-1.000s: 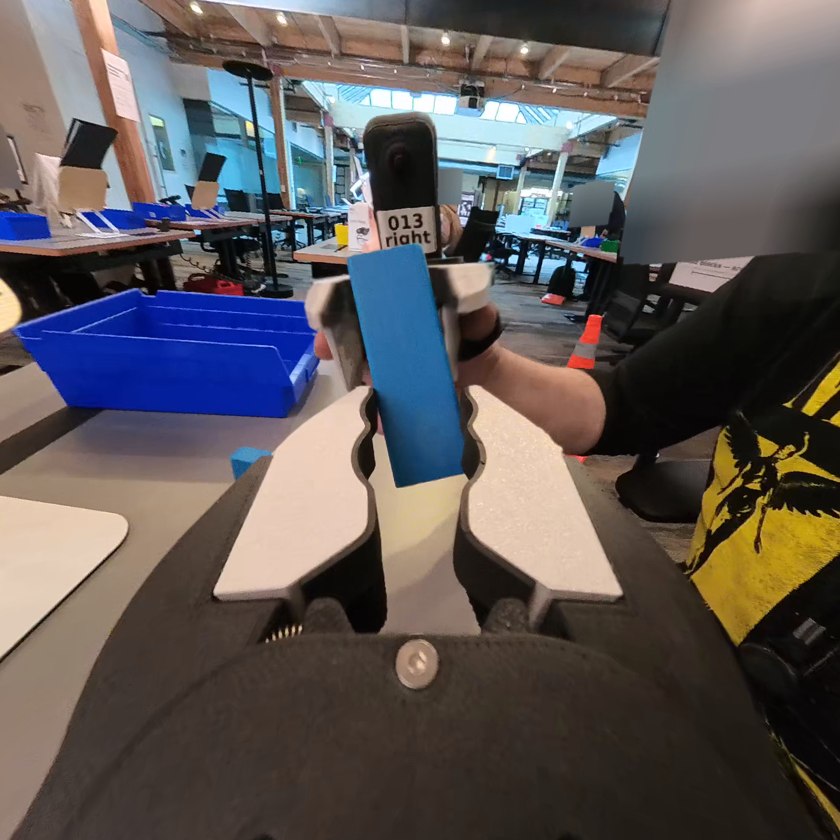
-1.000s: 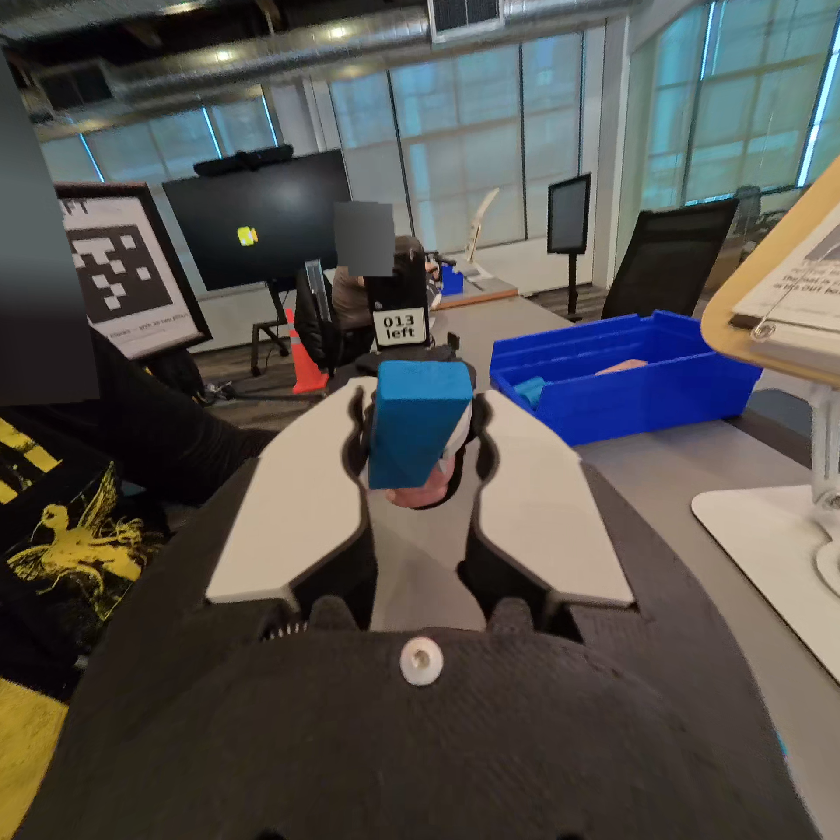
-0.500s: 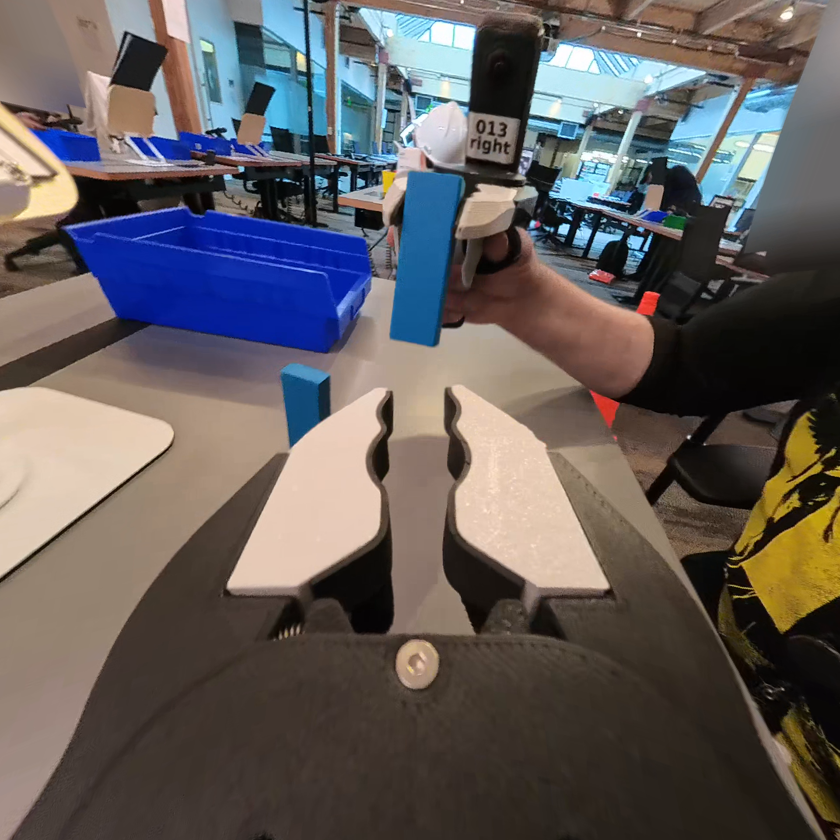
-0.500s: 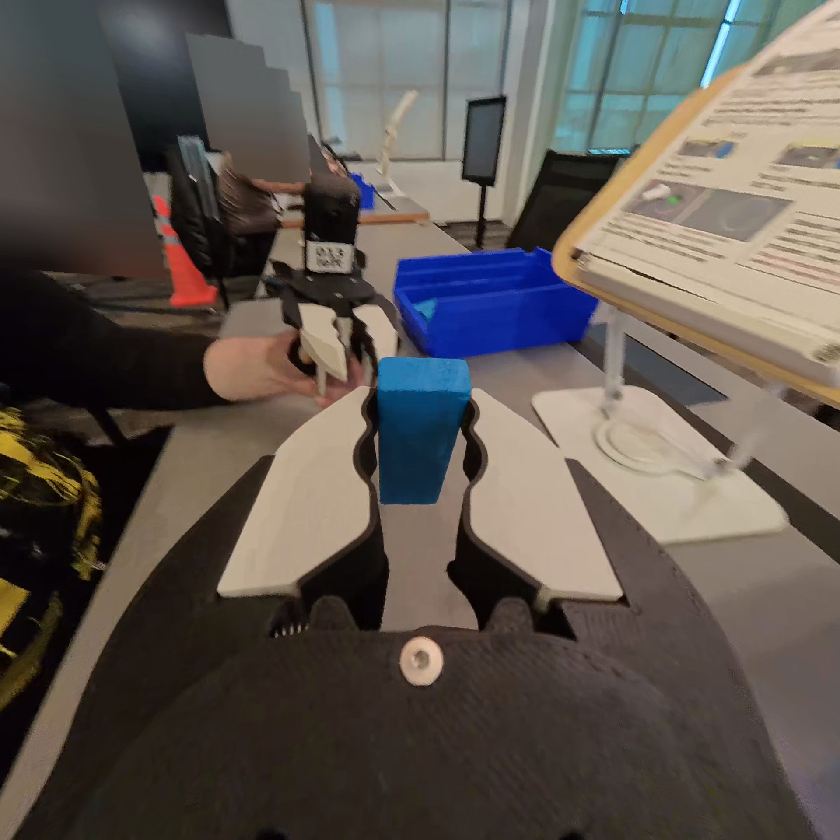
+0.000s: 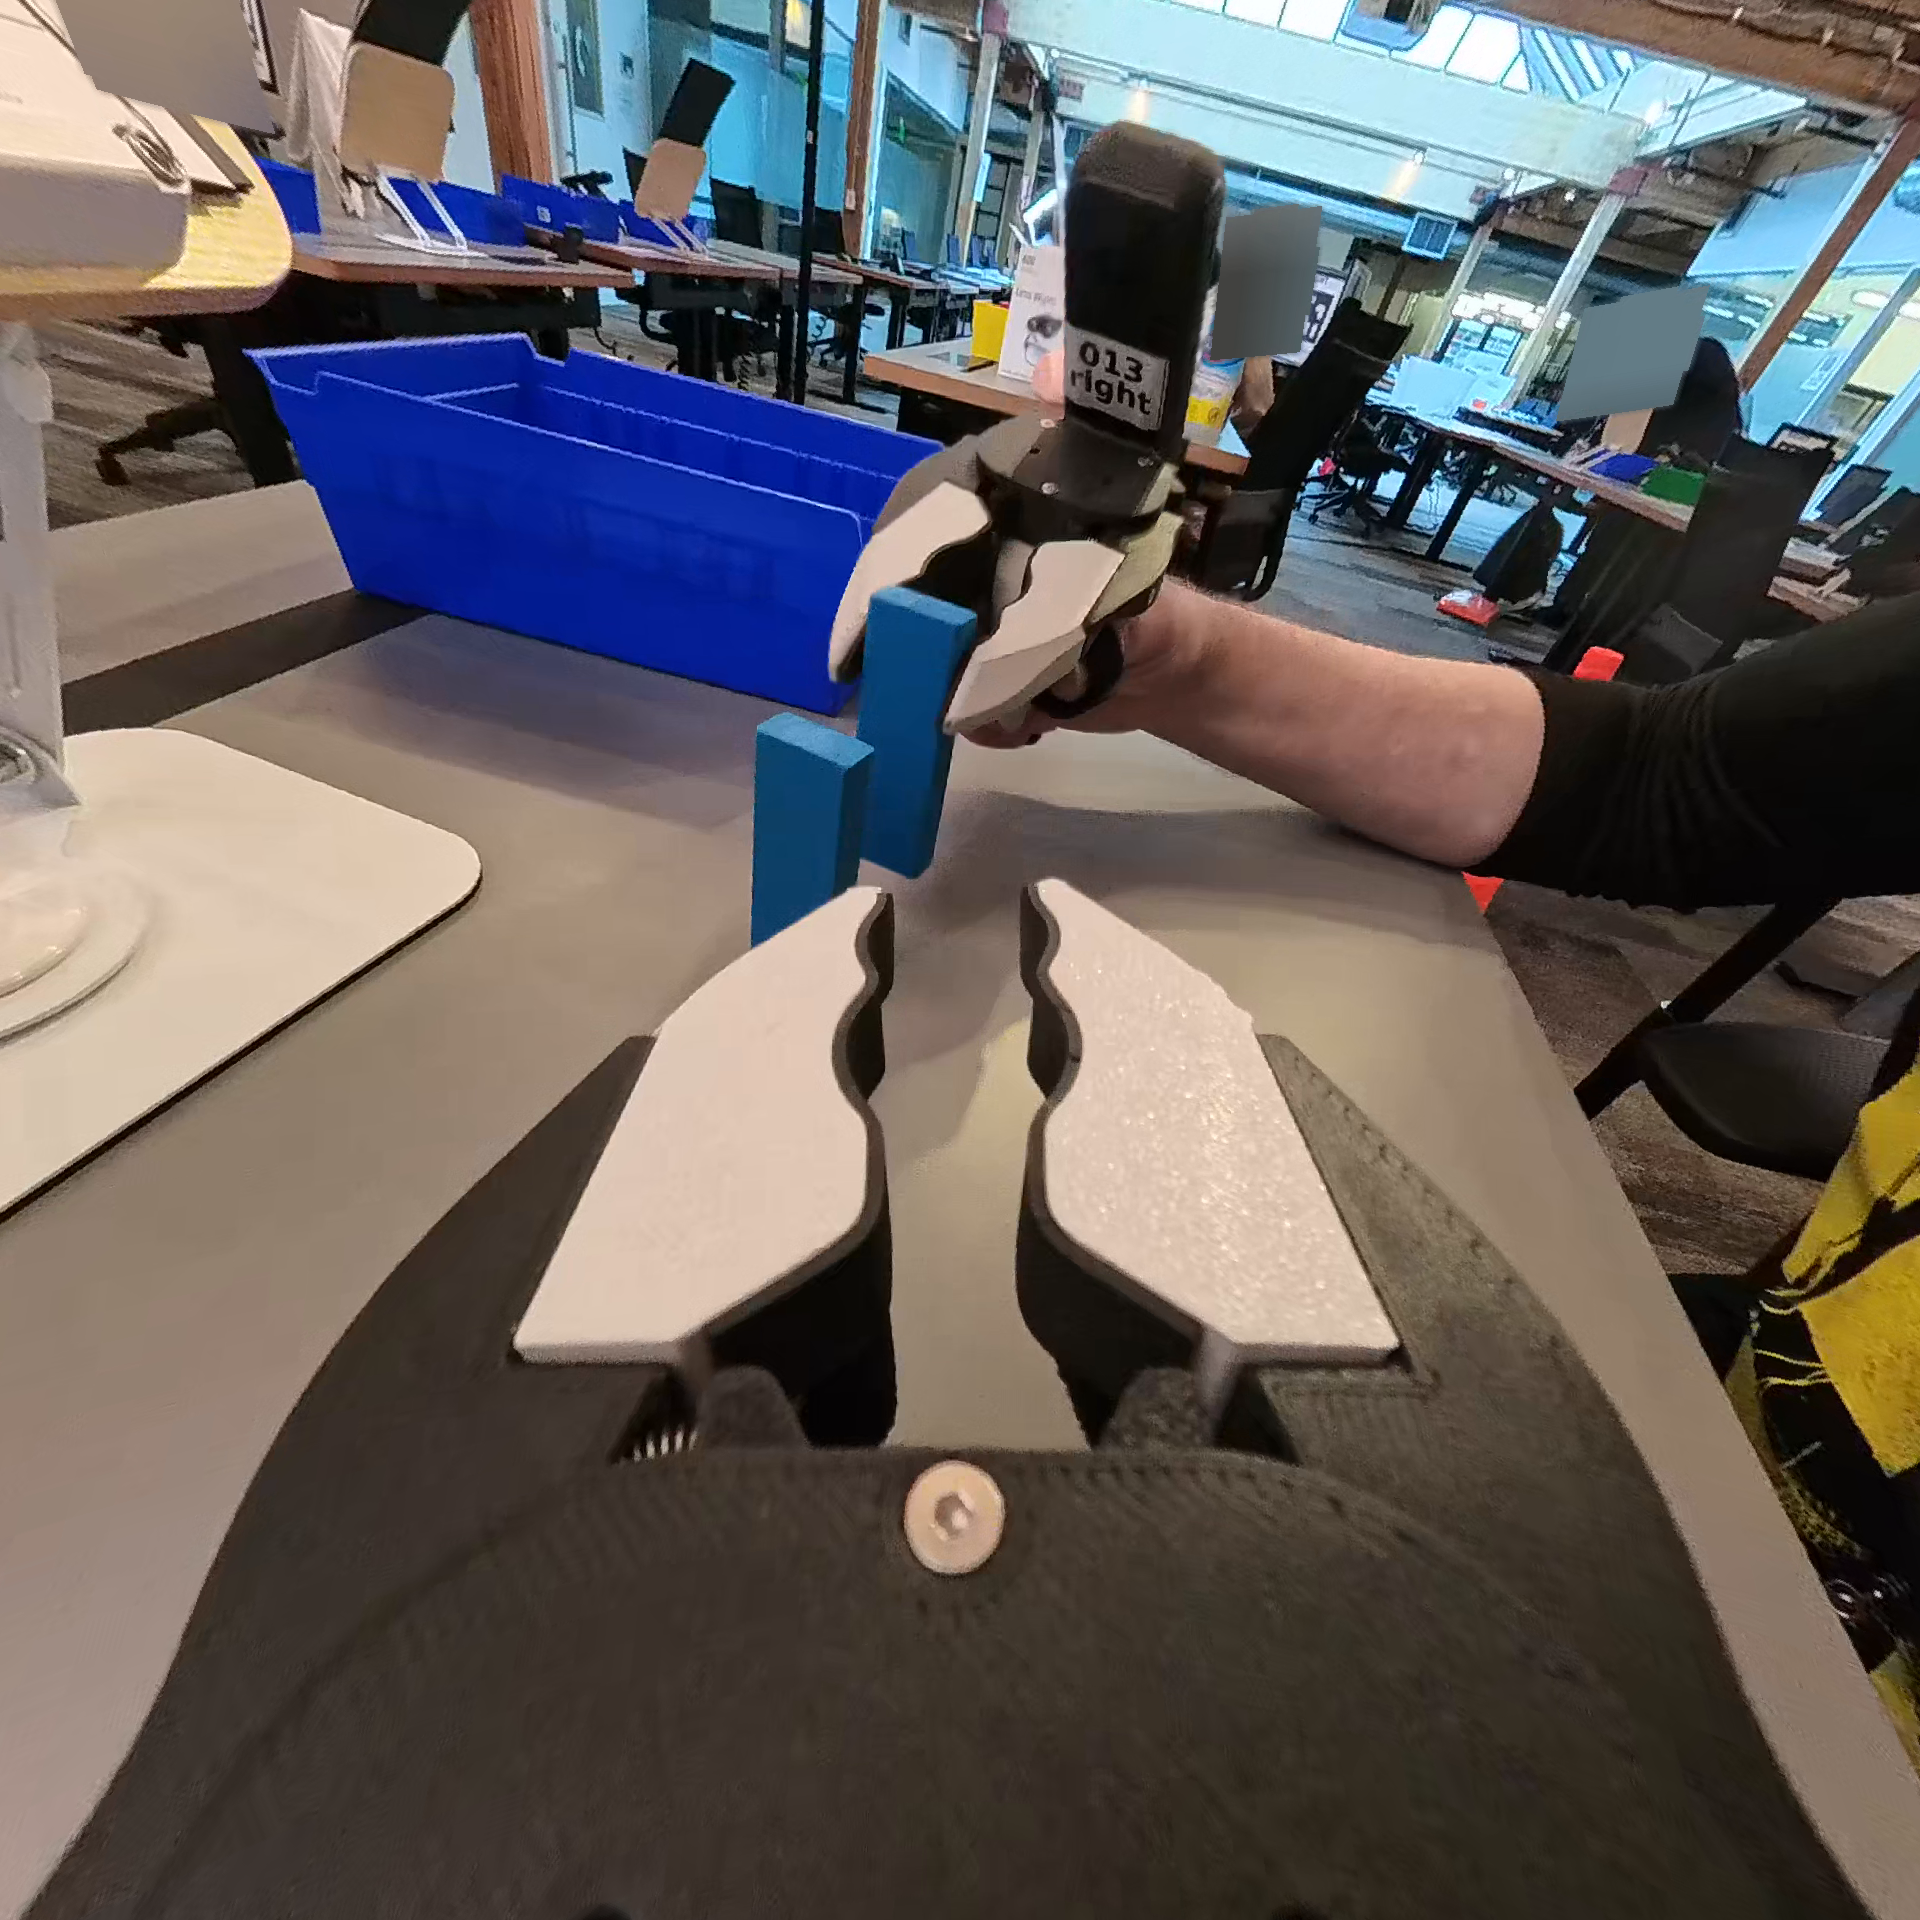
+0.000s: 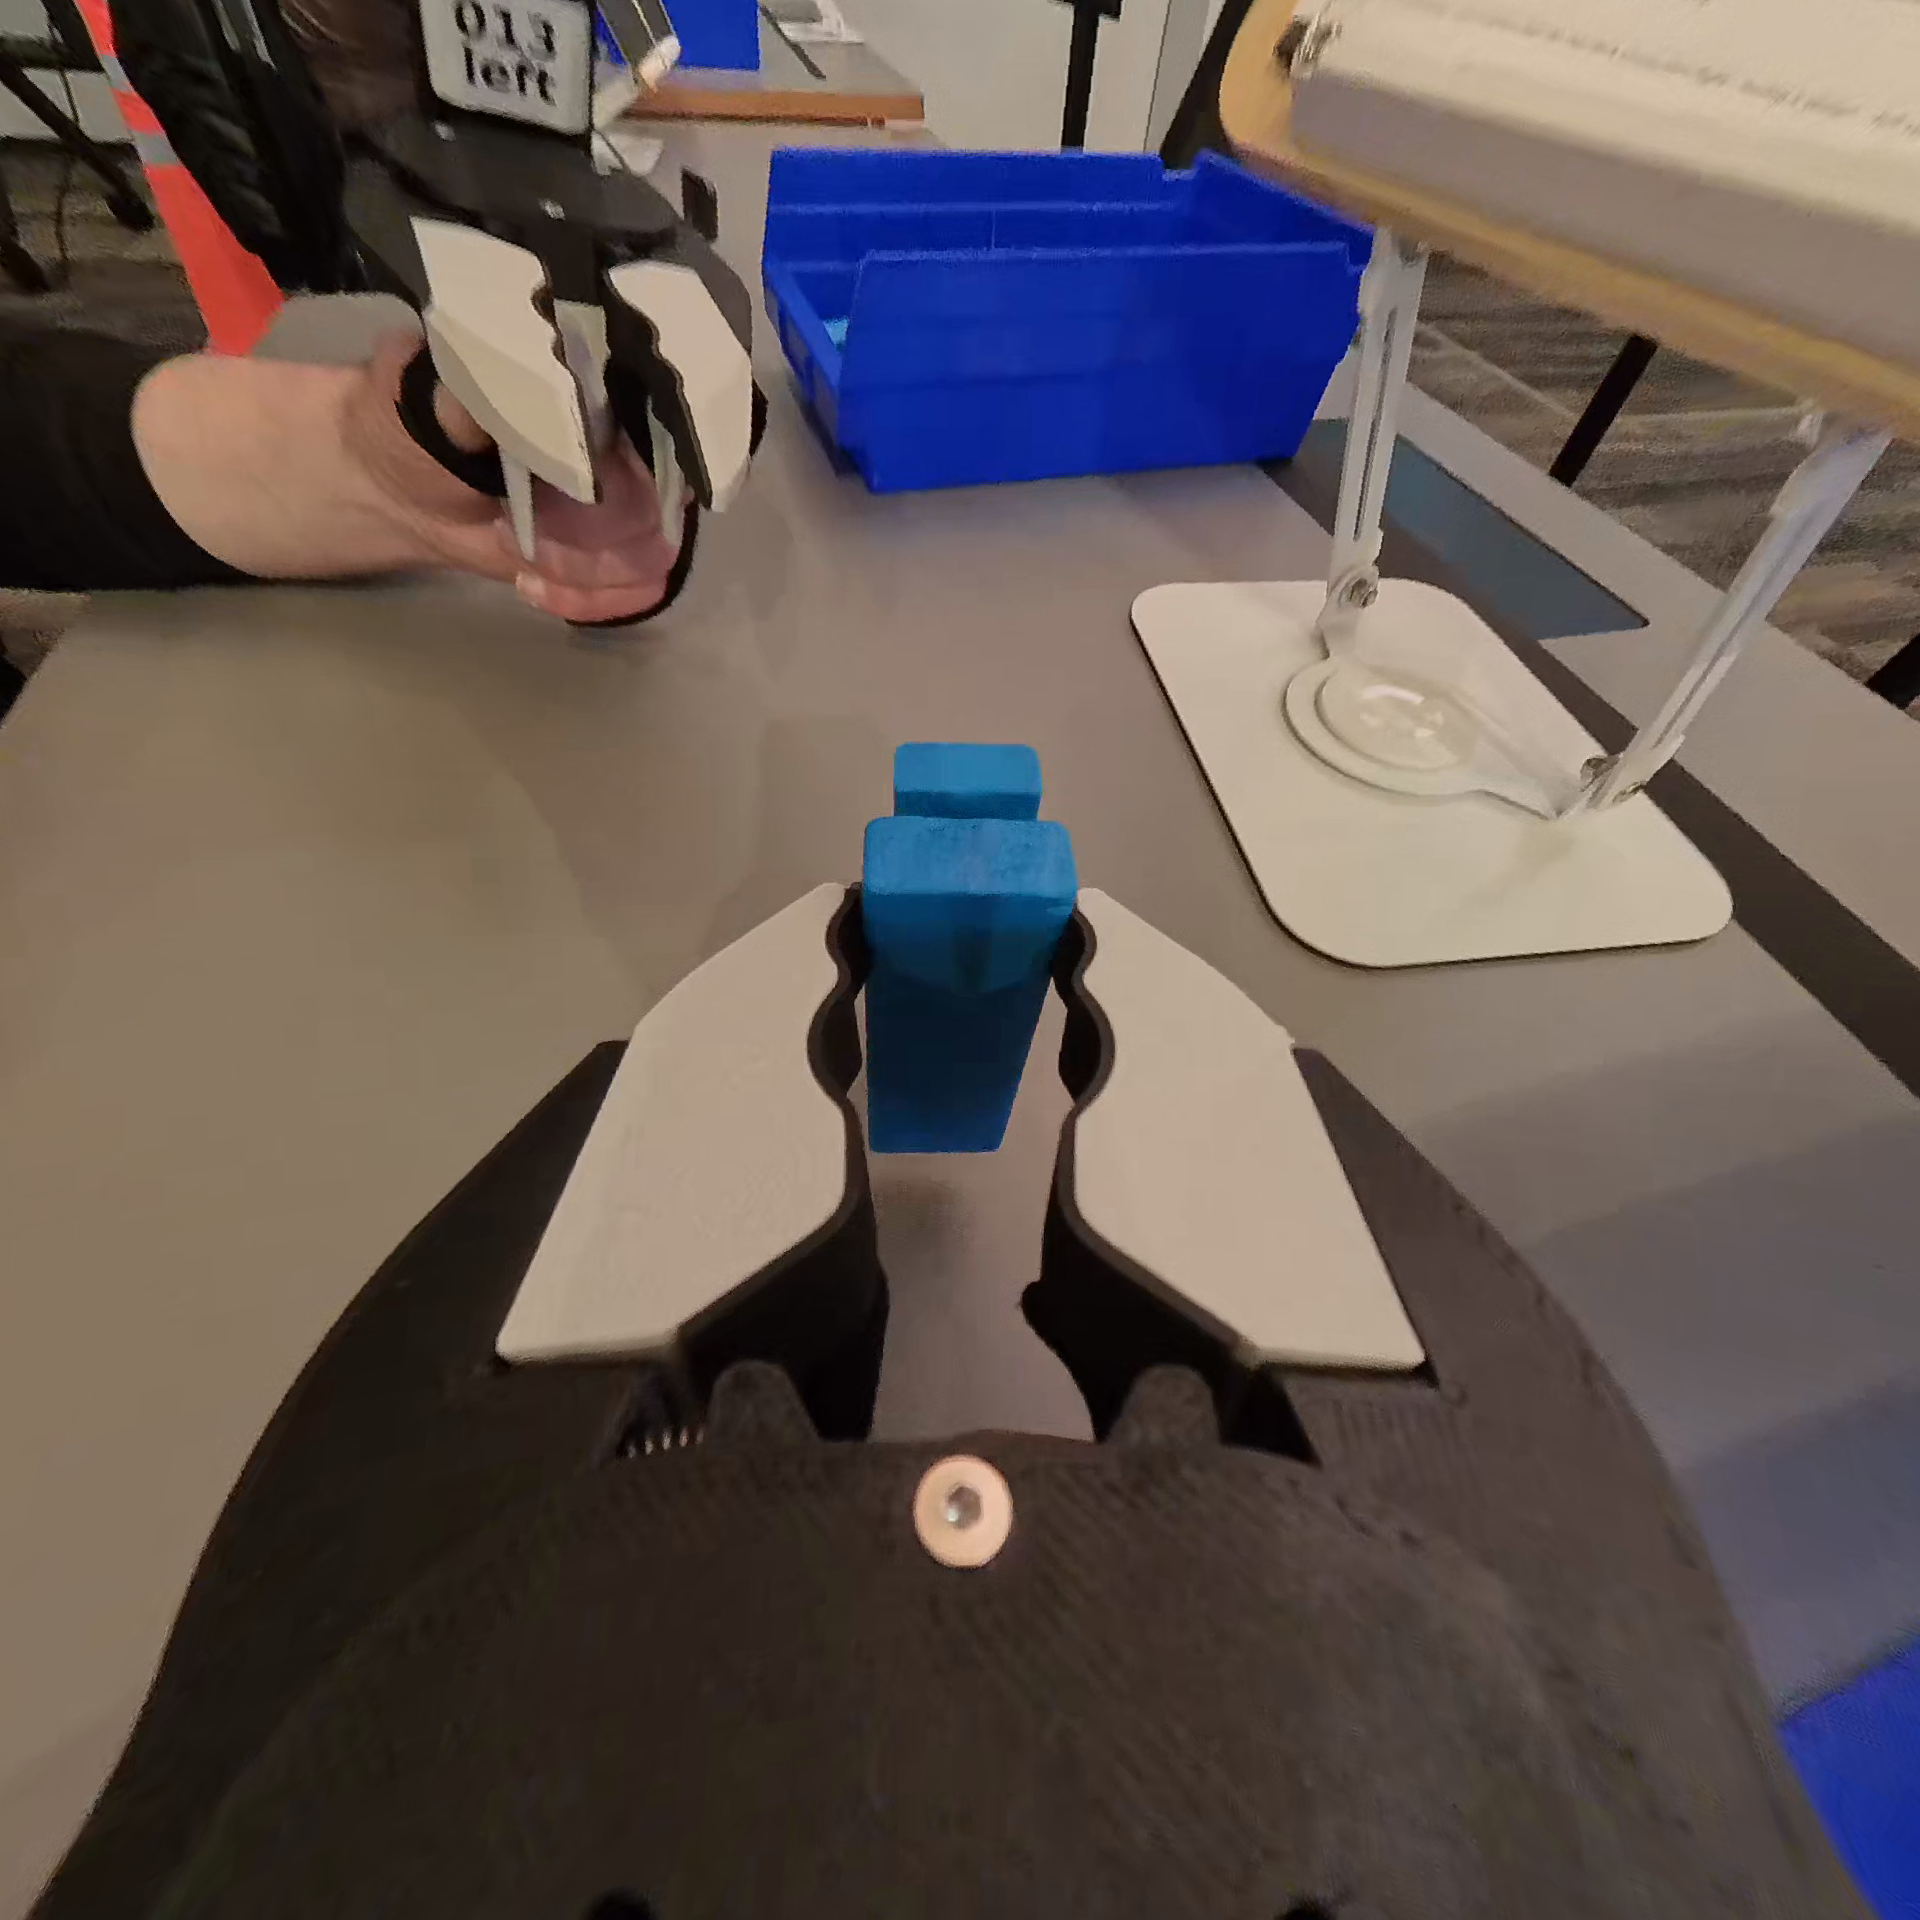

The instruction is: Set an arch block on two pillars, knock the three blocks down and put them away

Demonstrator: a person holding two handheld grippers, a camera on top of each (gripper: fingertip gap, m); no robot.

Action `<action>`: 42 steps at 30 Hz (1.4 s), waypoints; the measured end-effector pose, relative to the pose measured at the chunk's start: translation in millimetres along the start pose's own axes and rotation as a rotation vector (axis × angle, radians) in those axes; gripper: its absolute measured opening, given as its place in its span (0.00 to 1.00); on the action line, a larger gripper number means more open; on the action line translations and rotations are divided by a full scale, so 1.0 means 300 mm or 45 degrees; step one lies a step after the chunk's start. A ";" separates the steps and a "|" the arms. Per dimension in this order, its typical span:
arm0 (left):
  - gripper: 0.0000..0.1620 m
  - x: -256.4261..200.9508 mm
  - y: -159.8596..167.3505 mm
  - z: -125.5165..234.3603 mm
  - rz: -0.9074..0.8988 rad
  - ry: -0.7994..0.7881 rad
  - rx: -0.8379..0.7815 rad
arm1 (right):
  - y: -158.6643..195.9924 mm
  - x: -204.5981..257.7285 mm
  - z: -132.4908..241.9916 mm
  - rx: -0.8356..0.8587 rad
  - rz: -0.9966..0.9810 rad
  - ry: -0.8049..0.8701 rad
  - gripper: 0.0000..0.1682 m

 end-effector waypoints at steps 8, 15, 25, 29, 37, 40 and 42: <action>0.14 -0.004 0.009 -0.013 -0.020 0.004 0.027 | 0.042 -0.003 -0.027 0.072 0.005 -0.001 0.21; 0.15 -0.003 0.009 -0.014 -0.021 0.007 0.028 | 0.065 -0.014 -0.013 0.065 -0.022 0.001 0.21; 0.15 -0.006 0.013 -0.016 -0.029 0.010 0.036 | 0.079 -0.015 -0.019 0.043 -0.042 -0.023 0.25; 0.15 -0.006 0.015 -0.018 -0.032 0.008 0.042 | 0.080 -0.013 -0.022 0.043 -0.038 -0.024 0.26; 0.16 -0.008 0.019 -0.021 -0.041 0.009 0.053 | 0.078 -0.008 -0.022 0.045 -0.026 -0.031 0.28; 0.16 -0.009 0.018 -0.021 -0.045 0.008 0.053 | 0.078 -0.004 -0.022 0.061 -0.018 -0.020 0.29; 0.16 -0.008 0.018 -0.021 -0.046 0.007 0.052 | 0.079 -0.003 -0.024 0.066 -0.013 -0.012 0.28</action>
Point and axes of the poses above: each gripper's, where its closed fingertips meet, z back along the fingers, y out of its underside, x = y × z across the jaws, the point moved 7 cm from there along z, back along the fingers, and after that the axes turned 4 degrees about -y, right-handed, at the moved point
